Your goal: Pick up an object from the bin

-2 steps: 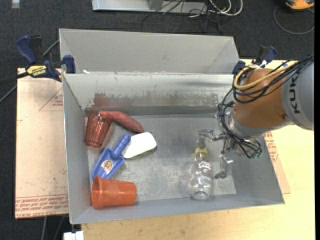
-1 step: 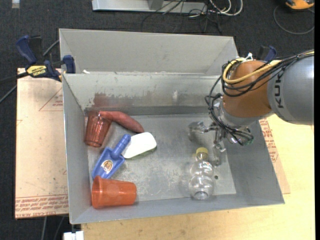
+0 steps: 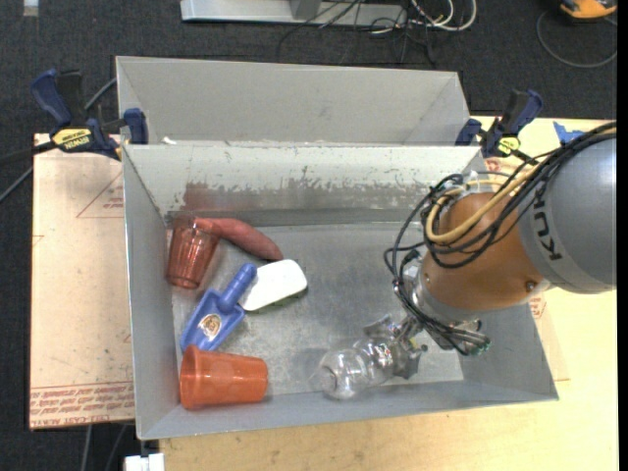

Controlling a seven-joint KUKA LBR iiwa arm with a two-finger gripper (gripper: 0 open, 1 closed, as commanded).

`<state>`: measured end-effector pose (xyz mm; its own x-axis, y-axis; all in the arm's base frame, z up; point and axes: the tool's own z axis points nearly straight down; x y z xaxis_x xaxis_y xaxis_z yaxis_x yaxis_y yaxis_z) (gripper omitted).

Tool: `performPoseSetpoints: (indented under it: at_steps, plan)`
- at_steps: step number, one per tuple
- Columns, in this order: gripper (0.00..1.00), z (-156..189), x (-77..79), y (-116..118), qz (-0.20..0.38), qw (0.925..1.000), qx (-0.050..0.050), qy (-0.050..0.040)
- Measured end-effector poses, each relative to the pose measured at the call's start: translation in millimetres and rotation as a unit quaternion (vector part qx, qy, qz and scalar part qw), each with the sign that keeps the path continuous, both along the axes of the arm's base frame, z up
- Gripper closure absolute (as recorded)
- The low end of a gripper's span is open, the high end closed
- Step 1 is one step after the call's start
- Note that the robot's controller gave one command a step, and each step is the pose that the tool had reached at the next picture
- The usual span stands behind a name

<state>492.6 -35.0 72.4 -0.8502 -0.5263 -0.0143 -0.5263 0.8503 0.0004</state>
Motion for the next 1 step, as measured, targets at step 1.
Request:
performPoseSetpoints:
  at_steps: [1]
  plan:
    - [1.00, 0.0, 0.0, 0.0, 0.000, 1.0000, 0.000, 0.0000]
